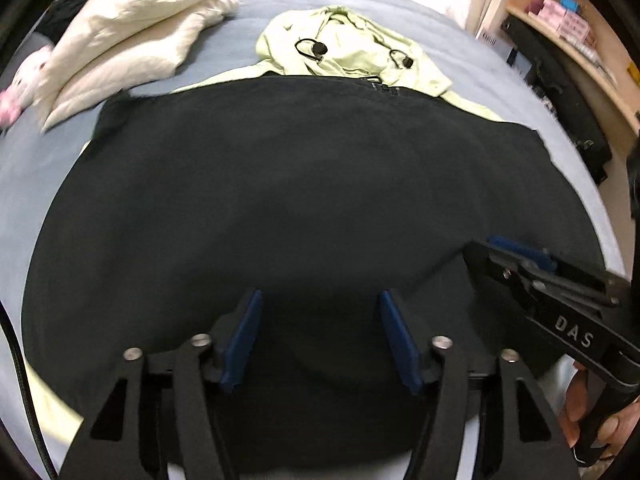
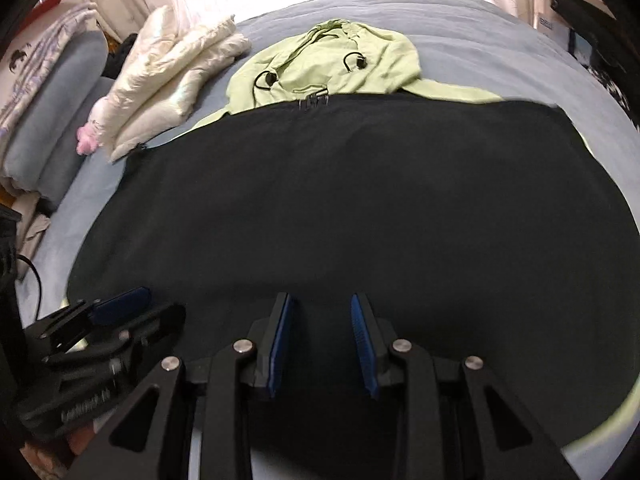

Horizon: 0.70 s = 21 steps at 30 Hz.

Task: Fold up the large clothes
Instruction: 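Grasp the green hood with both tools and lift it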

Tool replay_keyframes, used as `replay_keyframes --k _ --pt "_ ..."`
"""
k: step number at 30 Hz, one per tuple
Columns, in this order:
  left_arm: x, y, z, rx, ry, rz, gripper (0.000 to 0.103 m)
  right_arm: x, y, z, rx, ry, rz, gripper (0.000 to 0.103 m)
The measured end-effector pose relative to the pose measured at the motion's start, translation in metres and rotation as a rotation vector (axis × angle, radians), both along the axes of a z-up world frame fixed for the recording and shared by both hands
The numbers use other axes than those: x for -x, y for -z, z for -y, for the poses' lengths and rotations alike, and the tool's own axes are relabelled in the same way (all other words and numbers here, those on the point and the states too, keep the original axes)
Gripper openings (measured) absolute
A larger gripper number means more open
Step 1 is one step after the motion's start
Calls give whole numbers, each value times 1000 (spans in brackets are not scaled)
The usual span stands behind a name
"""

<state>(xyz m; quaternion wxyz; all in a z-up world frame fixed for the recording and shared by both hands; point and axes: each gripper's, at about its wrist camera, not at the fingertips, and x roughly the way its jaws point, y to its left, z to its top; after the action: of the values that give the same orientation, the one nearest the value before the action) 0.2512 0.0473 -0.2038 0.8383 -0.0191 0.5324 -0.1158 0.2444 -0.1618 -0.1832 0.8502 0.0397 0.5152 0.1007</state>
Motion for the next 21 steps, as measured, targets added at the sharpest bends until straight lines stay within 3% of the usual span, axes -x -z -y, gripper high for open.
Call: replay_keyframes --k 5,10,12,17,21 --pt "-65 2 5 -11 -17 -36 66 -68 2 -3 -2 9 2 31" --pt "-132 -6 -1 -33 -36 -16 66 -135 -7 8 25 40 32 31" --pt "-161 -14 -9 -7 -54 -11 66 -162 -17 16 26 62 45 31" --pt "-225 -44 -22 -27 -71 76 66 -221 -44 42 -2 99 74 31" --pt "-273 -46 -26 -32 -82 67 66 -265 -49 68 -65 156 47 31"
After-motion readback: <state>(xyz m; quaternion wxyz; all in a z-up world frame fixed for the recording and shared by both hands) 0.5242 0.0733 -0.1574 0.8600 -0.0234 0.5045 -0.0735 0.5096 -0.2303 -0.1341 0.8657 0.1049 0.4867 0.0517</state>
